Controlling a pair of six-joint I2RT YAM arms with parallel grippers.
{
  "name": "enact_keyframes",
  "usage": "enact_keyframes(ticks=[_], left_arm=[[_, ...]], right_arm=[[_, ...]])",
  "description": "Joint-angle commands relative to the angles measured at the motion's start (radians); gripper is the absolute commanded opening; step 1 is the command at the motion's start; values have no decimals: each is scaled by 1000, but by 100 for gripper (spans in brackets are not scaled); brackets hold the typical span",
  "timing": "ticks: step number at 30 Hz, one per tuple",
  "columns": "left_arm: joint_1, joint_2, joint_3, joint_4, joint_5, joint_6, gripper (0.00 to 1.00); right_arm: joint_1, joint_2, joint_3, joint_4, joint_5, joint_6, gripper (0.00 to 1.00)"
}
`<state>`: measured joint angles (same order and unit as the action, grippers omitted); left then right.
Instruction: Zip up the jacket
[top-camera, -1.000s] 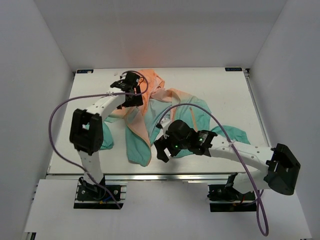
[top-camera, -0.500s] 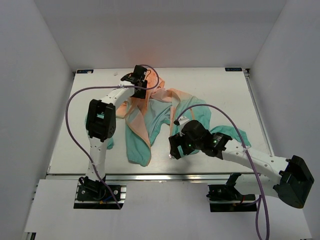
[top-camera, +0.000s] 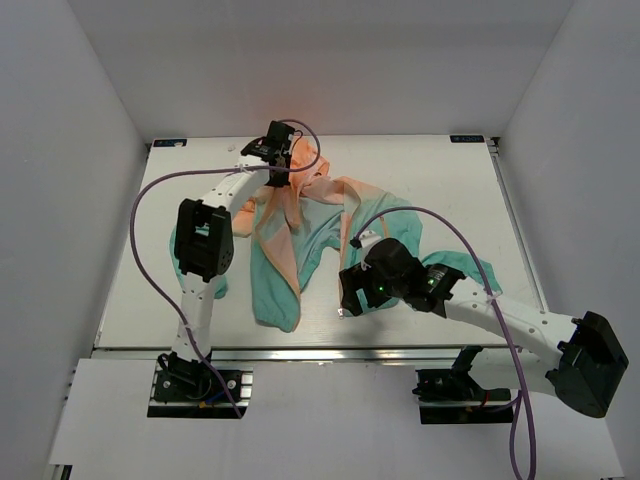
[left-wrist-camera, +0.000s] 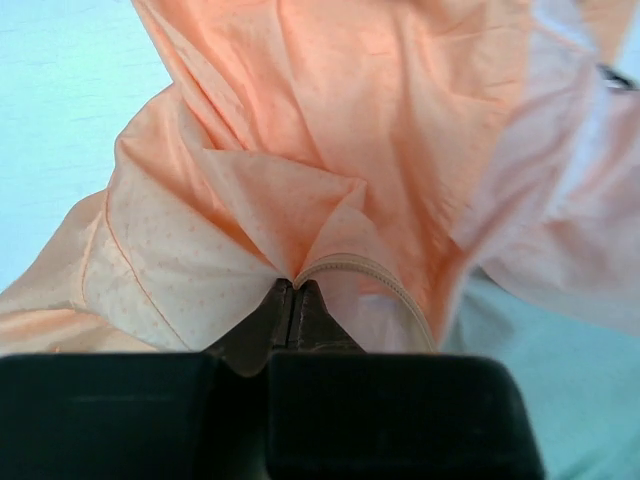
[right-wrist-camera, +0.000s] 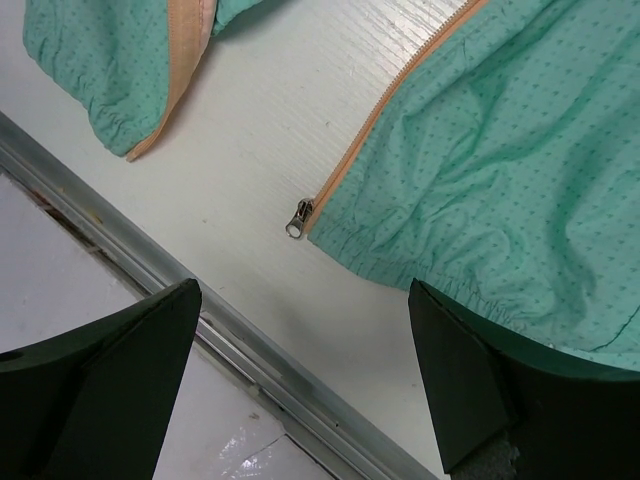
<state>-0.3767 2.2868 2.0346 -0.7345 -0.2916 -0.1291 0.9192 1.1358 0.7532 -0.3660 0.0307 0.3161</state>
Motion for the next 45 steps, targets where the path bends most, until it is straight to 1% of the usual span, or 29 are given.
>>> enact_keyframes(ticks=[1, 3, 6, 10, 12, 13, 15, 18, 19, 20, 21, 22, 23, 27, 29, 30, 32, 33, 34, 35, 36, 37, 38, 39, 40, 41, 43, 44, 45], left_arm=[[-14, -171, -29, 10, 106, -91, 0], [-25, -203, -65, 38, 178, -115, 0], [-54, -193, -71, 47, 186, -200, 0], [-93, -89, 12, 4, 193, -409, 0], [-102, -41, 7, 21, 212, -509, 0], [-102, -26, 3, 53, 267, -579, 0], [-106, 15, 12, 73, 292, -670, 0], [-116, 37, 44, 76, 276, -713, 0], [-116, 34, 50, 70, 276, -718, 9], [-116, 28, 49, 73, 276, -713, 26], [-116, 17, 42, 75, 273, -701, 53], [-116, -15, 32, 75, 269, -692, 92], [-116, -36, 21, 75, 252, -679, 98], [-116, -174, -43, 47, 184, -610, 98], [-108, -270, -62, 6, 140, -590, 98], [-100, -308, -98, -20, 85, -586, 98], [-58, -428, -164, -39, 63, -583, 98], [-35, -473, -212, -49, 66, -589, 98], [16, -519, -328, -49, 77, -590, 98], [39, -611, -393, -49, 83, -602, 98], [62, -657, -519, -69, 83, -618, 98], [103, -749, -584, -77, 83, -642, 98], [117, -750, -647, -83, 80, -642, 98], [125, -841, -709, -98, 60, -683, 98], [130, -889, -831, -94, 58, -702, 98], [130, -932, -884, -86, 62, -725, 98], [133, -1036, -1008, -71, 113, -730, 98], [133, -1061, -1040, -75, 126, -745, 98], [133, -1110, -1074, -85, 138, -756, 98]], right_arm=[[-5, -18, -9, 10, 0, 21, 89], [-6, -25, -18, 12, 0, 34, 89], [-11, -45, -37, 7, 5, 54, 89], [-14, -86, -72, 10, 14, 86, 89], [-16, -99, -92, 15, 18, 98, 89], [-17, -113, -98, 18, 18, 107, 89], [-17, -123, -112, 19, 21, 118, 89], [-19, -148, -127, 24, 15, 129, 89], [-19, -157, -130, 29, 9, 118, 89], [-19, -159, -132, 32, -6, 109, 89], [-19, -159, -130, 36, -12, 100, 89], [-19, -154, -126, 33, -17, 91, 89], [-19, -148, -117, 29, -17, 78, 89], [-17, -90, -27, 45, -23, 41, 89], [-16, -19, 30, 49, -11, 31, 89], [-14, 42, 63, 50, 0, 37, 89], [-5, 116, 165, 56, 37, 50, 89], [4, 193, 204, 53, 49, 64, 89], [24, 237, 283, 53, 75, 69, 89], [36, 277, 325, 53, 90, 67, 89], [49, 364, 404, 55, 125, 70, 89], [67, 455, 446, 56, 142, 77, 89], [72, 456, 490, 50, 155, 87, 89], [73, 551, 538, 39, 178, 115, 89], [75, 600, 637, 26, 192, 129, 89], [76, 699, 688, -8, 218, 149, 89], [75, 800, 797, -43, 279, 192, 89], [76, 900, 913, -83, 297, 207, 89], [76, 948, 972, -96, 299, 215, 89]])
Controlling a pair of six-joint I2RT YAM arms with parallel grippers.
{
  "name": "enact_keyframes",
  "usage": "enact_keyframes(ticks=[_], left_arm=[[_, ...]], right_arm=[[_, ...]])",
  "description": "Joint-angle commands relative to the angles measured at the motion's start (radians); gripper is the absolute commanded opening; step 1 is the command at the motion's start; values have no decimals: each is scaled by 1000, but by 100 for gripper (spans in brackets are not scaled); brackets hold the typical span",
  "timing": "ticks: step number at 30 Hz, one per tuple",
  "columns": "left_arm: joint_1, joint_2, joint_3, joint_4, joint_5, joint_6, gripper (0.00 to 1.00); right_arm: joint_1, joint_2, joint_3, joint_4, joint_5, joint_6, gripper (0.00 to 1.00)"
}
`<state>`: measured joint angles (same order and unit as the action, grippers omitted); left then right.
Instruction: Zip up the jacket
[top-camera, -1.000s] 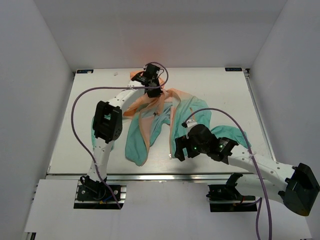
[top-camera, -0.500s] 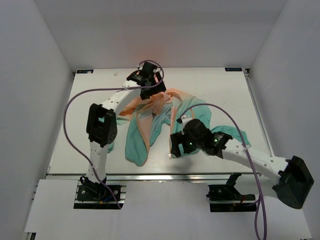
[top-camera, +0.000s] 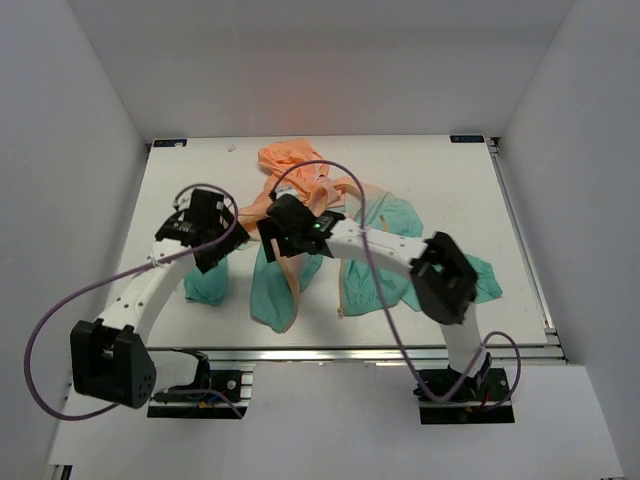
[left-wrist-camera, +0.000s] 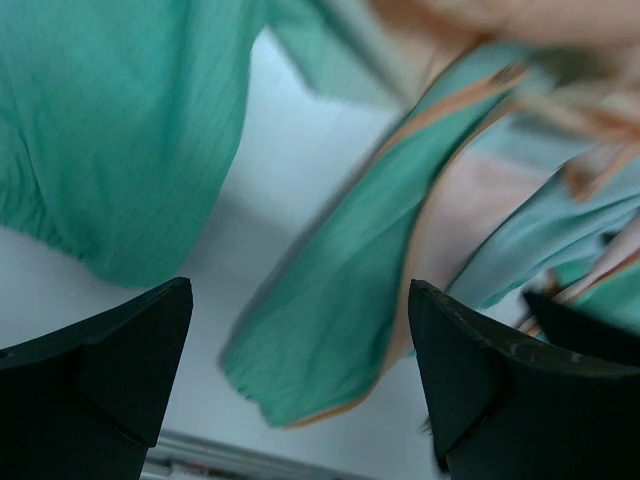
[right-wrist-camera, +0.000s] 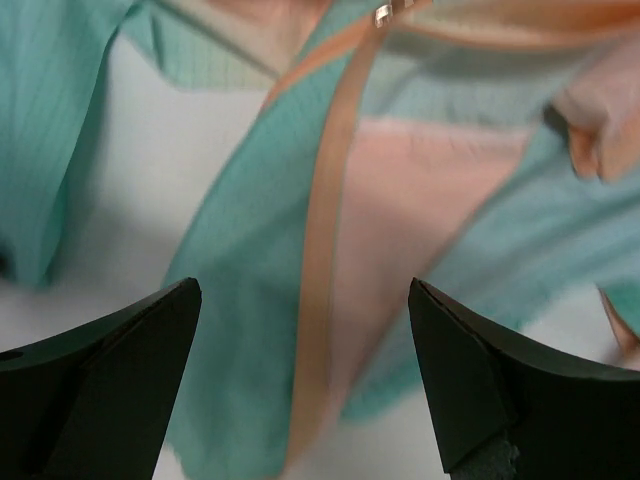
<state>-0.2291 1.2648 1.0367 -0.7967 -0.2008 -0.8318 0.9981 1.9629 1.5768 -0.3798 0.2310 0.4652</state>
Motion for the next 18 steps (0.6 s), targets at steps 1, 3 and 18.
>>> enact_keyframes(ticks=[1, 3, 18], left_arm=[[-15, -113, -111, -18, 72, -56, 98], [-15, -177, -197, 4, 90, -67, 98], [-15, -306, -415, 40, 195, -53, 98]], right_arm=[[-4, 169, 210, -103, 109, 76, 89], [-4, 290, 388, -161, 166, 89, 89], [-56, 430, 489, -50, 226, 181, 73]])
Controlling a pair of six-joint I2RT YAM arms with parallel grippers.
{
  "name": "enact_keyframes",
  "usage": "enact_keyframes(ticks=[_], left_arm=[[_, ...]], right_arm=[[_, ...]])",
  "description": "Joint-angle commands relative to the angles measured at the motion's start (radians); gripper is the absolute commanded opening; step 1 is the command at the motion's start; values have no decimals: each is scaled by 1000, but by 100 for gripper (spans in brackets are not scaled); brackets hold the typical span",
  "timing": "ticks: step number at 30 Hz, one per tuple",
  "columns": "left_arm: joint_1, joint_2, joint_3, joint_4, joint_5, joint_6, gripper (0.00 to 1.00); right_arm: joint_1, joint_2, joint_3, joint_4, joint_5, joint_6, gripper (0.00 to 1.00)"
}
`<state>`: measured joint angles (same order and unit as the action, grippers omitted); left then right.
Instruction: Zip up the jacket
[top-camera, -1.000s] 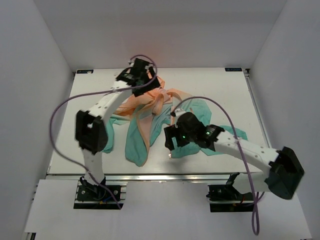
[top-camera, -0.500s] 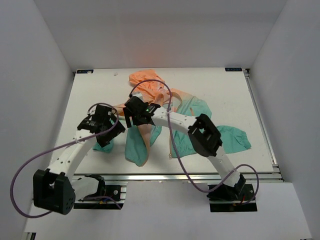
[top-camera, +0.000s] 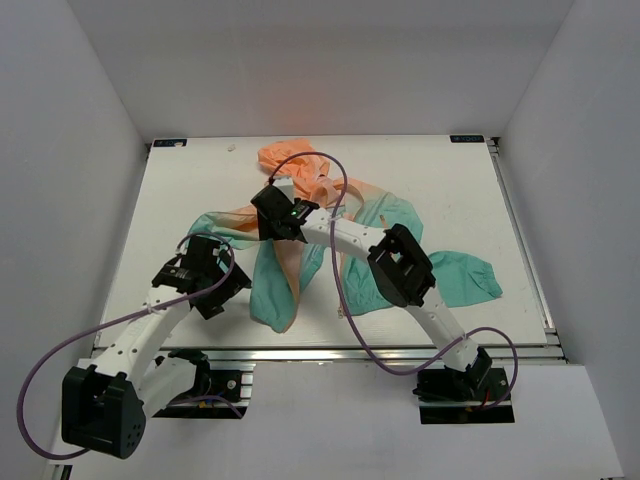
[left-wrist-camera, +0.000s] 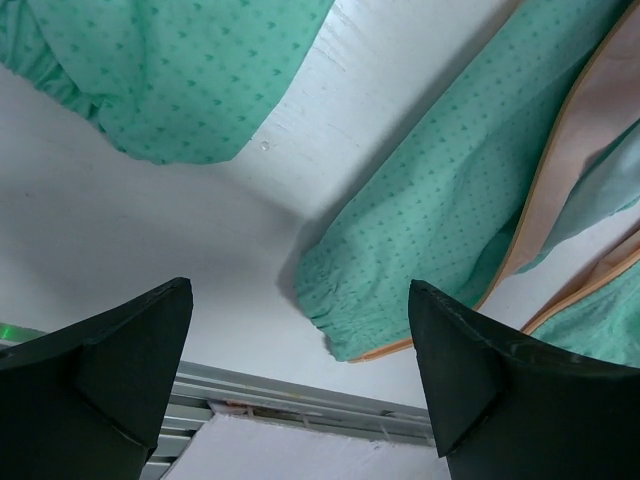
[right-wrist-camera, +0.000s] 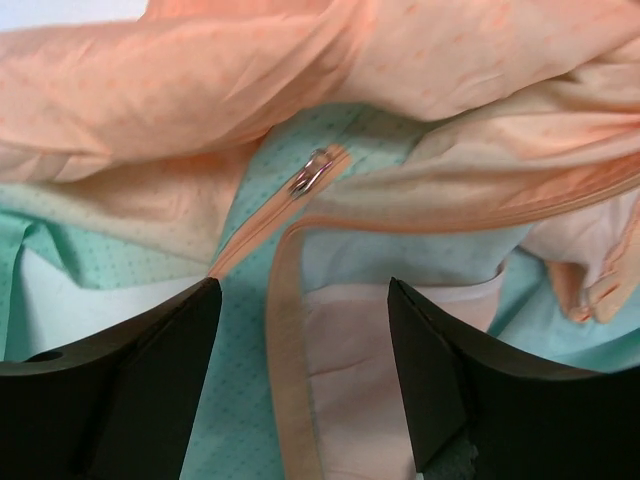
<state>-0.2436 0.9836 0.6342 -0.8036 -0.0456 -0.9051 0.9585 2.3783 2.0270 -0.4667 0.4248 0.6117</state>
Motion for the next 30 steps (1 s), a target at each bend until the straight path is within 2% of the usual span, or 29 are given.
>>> enact_keyframes(ticks=[1, 5, 8, 12, 15, 19, 22, 26, 30], left_arm=[[0, -19, -17, 70, 44, 26, 98], [-2, 3, -18, 121, 96, 80, 98], [0, 13, -19, 158, 102, 113, 98], [0, 36, -36, 210, 121, 135, 98], [0, 69, -60, 254, 154, 137, 98], [-9, 119, -76, 305, 165, 135, 98], [-16, 159, -67, 307, 156, 138, 98], [-22, 171, -53, 287, 142, 147, 98], [-25, 156, -44, 267, 151, 164, 98]], right_arm=[[-20, 18, 42, 37, 32, 37, 72], [-41, 28, 42, 66, 13, 43, 63], [-46, 30, 45, 82, 8, 37, 49], [-49, 12, 30, 105, 9, 23, 25], [-50, -2, 15, 122, -12, 19, 2], [-53, -47, -11, 105, -21, -7, 0], [-60, -120, -94, 105, -23, -38, 0], [-87, -276, -320, 140, -69, -76, 0], [-133, -404, -563, 278, -200, -142, 0]])
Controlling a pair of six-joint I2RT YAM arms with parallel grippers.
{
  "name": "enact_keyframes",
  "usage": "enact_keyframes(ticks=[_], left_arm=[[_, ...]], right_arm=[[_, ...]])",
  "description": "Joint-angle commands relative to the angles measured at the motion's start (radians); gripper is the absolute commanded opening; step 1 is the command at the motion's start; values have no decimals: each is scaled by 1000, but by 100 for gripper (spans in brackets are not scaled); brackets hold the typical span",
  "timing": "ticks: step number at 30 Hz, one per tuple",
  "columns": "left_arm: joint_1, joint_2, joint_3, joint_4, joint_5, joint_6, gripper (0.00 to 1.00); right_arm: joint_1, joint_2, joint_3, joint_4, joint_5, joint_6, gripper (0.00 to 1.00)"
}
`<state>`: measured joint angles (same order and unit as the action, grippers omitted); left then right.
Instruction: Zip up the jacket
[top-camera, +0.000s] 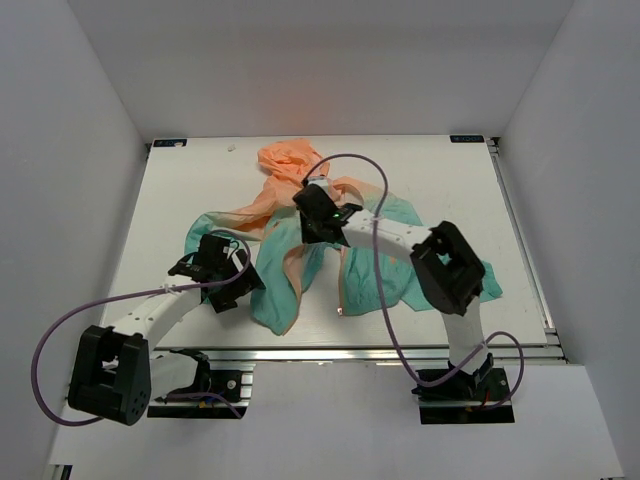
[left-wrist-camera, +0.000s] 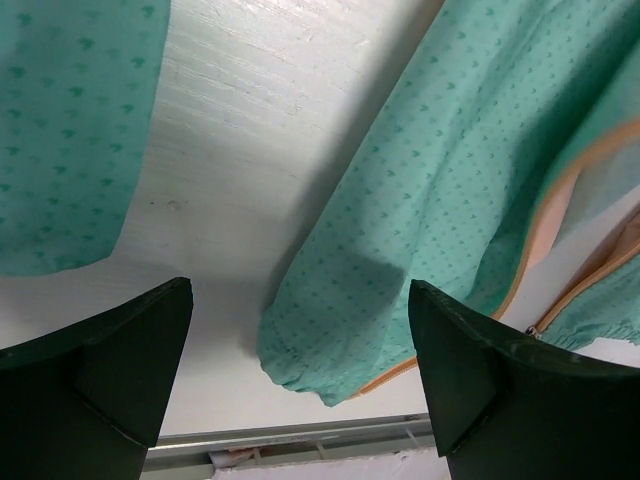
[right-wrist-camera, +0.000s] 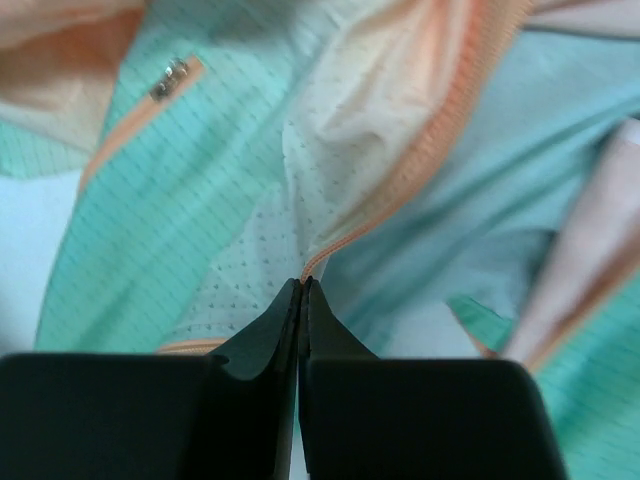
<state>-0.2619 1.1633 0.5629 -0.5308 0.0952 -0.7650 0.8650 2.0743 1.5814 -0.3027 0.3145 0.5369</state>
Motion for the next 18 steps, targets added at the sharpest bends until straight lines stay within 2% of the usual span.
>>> enact_keyframes(ticks=[1, 5, 11, 14, 18], left_arm=[[-10, -27, 28, -9, 18, 27, 98], [-11, -27, 32, -15, 87, 53, 98], [-16, -62, 61, -80, 71, 73, 98], [-17, -76, 71, -107, 60, 78, 98], [-17, -74, 77, -124, 54, 81, 98]], right_arm=[[-58, -118, -161, 195, -154, -87, 0], [-101, -129, -242, 246, -232, -159, 0], [-178, -115, -254, 246, -238, -262, 0], [-204, -147, -277, 266, -235, -288, 0], [-216, -164, -284, 267, -157, -359, 0]])
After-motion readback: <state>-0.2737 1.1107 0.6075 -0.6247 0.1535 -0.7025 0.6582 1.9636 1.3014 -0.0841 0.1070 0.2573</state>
